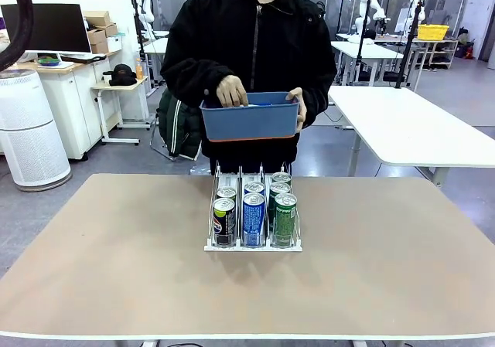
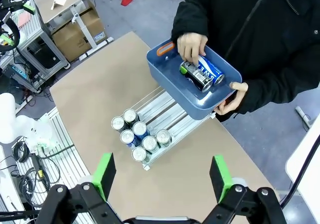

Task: Fill the beverage cans into the dispenser.
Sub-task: Pick up the Ionic drink handed by the human.

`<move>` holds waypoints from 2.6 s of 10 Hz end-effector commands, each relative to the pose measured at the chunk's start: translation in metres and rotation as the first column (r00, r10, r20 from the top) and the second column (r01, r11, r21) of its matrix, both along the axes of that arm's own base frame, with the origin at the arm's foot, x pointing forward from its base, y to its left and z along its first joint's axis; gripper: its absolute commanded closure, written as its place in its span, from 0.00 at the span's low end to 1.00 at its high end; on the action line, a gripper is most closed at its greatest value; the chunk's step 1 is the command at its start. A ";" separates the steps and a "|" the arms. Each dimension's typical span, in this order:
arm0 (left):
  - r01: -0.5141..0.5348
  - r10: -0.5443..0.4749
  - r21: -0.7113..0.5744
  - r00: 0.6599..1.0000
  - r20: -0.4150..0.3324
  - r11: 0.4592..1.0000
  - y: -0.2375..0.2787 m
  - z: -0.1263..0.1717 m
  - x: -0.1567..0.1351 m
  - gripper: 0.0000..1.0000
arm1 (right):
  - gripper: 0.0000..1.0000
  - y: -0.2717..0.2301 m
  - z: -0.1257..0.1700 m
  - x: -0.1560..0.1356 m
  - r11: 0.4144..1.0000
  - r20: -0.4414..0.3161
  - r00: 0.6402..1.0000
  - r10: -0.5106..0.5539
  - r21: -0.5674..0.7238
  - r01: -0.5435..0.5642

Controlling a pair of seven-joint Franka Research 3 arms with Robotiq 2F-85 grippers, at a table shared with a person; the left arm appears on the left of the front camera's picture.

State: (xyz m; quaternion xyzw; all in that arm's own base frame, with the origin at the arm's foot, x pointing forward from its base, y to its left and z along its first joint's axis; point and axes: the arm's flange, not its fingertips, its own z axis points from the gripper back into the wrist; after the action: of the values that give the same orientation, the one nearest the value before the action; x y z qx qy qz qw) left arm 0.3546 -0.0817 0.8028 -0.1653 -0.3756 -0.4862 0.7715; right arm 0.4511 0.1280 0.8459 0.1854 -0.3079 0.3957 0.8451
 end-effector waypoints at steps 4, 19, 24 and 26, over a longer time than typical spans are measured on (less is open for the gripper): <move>0.007 -0.007 -0.007 1.000 -0.007 1.000 0.000 -0.001 0.000 0.00 | 0.00 0.000 -0.001 -0.001 1.000 -0.004 1.000 0.003 -0.002 -0.003; 0.007 -0.007 -0.007 1.000 -0.007 1.000 0.000 -0.001 0.000 0.00 | 0.00 0.000 -0.001 -0.001 1.000 -0.004 1.000 0.003 -0.002 -0.003; 0.007 -0.007 -0.007 1.000 -0.007 1.000 0.000 -0.001 0.000 0.00 | 0.00 0.000 -0.001 -0.001 1.000 -0.004 1.000 0.003 -0.002 -0.003; 0.007 -0.007 -0.007 1.000 -0.007 1.000 0.000 -0.001 0.000 0.00 | 0.00 0.000 -0.001 -0.001 1.000 -0.004 1.000 0.003 -0.002 -0.003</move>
State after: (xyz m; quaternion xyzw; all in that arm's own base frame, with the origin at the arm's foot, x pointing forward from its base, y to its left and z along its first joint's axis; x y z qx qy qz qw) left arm 0.3546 -0.0817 0.8028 -0.1653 -0.3756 -0.4862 0.7715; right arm 0.4511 0.1281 0.8456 0.1855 -0.3075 0.3959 0.8452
